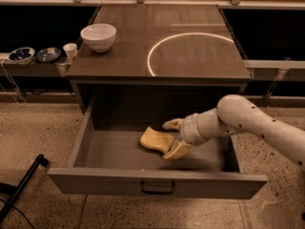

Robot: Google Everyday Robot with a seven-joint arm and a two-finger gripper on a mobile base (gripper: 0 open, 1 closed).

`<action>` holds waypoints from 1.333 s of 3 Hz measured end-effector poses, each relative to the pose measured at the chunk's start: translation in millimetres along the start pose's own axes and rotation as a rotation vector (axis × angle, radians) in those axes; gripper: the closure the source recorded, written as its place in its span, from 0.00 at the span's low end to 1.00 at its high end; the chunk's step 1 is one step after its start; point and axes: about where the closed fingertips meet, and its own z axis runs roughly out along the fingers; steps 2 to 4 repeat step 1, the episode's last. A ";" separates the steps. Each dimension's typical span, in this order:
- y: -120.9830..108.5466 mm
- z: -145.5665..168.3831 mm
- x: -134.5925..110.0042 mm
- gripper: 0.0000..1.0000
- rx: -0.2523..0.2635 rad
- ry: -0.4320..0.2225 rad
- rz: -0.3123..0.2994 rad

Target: Place sponge into top drawer

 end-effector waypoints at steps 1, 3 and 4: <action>7.6 -14.6 -20.1 0.00 -0.040 0.052 -0.048; 7.6 -14.6 -20.1 0.00 -0.040 0.052 -0.048; 7.6 -14.6 -20.1 0.00 -0.040 0.052 -0.048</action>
Offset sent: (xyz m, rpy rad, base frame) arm 0.0000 0.0000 0.0000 0.0000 0.0000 0.0000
